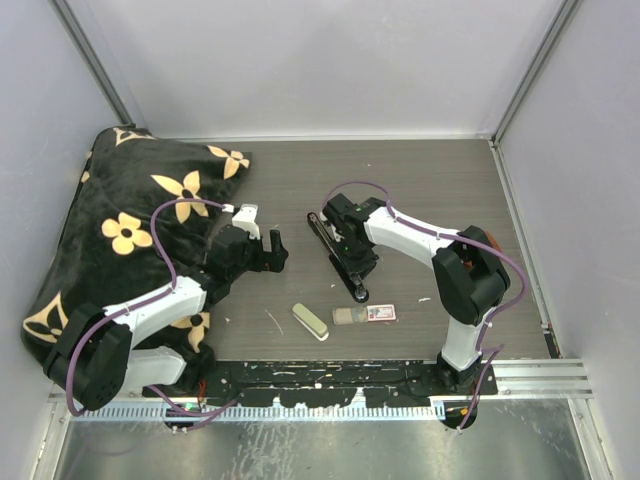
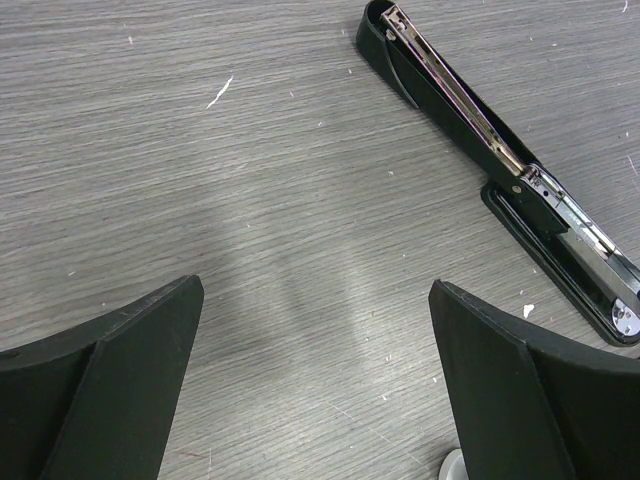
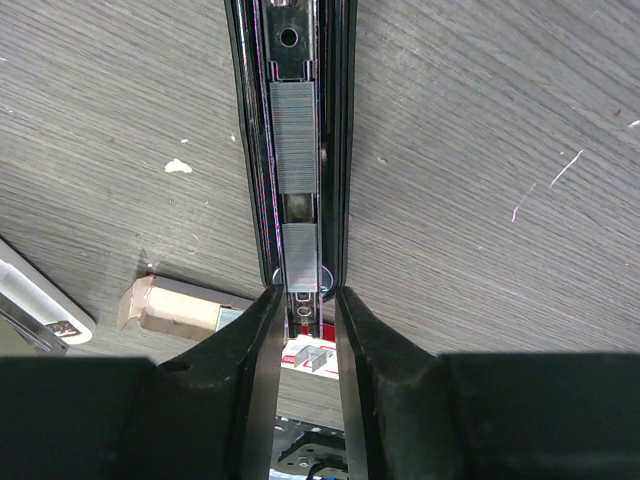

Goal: Load the staples into the stapler
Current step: Install the staple into the stapler, then close the stapler at the center of the board.

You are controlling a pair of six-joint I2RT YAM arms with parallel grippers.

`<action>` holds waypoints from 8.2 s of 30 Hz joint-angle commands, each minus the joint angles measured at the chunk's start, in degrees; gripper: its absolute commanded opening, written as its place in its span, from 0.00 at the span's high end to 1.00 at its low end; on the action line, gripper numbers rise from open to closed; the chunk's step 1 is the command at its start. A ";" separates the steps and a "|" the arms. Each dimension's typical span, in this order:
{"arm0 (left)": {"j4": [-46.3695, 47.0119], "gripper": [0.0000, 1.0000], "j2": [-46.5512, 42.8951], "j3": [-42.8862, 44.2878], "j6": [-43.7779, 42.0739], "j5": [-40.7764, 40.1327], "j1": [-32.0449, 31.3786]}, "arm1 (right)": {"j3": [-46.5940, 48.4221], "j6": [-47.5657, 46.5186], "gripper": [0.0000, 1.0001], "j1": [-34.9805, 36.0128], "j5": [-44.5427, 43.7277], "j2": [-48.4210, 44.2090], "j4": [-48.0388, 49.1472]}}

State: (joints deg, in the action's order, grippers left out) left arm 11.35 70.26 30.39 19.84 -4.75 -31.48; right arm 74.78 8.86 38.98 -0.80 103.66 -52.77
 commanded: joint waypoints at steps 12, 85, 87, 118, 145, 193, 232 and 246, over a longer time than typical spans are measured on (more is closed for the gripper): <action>3.06 0.01 -1.57 0.46 -1.11 -1.12 0.10 | 2.75 0.75 0.65 -0.39 -1.40 -3.21 1.32; -17.90 0.02 -19.87 1.96 21.17 9.12 0.26 | -3.11 -3.65 0.66 1.88 -12.31 7.96 48.78; -17.06 0.02 -19.22 1.83 21.17 8.90 0.48 | -3.59 -3.85 0.77 1.72 -10.08 7.63 50.07; 1.31 0.02 10.93 16.07 15.77 19.02 10.13 | -22.24 -5.97 0.99 1.46 11.55 -5.60 83.68; 7.43 0.41 16.07 18.07 19.55 18.94 10.22 | -23.19 -5.49 0.99 1.53 17.98 -6.11 86.26; 1.64 0.98 8.66 16.22 -6.60 4.58 -3.55 | -35.44 1.26 0.44 1.47 5.80 -26.31 67.04; -5.76 0.99 18.91 22.28 -20.84 -22.71 -30.33 | -53.78 9.13 0.64 2.54 3.13 -34.27 71.89; -8.18 0.88 22.96 24.38 -21.08 -27.79 -36.52 | -55.00 13.02 0.68 2.63 1.23 -36.65 71.23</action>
State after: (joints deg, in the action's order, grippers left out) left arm 7.97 90.24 53.84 -5.91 -35.20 -65.87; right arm 19.07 19.51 41.32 2.39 69.38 16.23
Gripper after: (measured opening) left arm 0.358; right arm 0.321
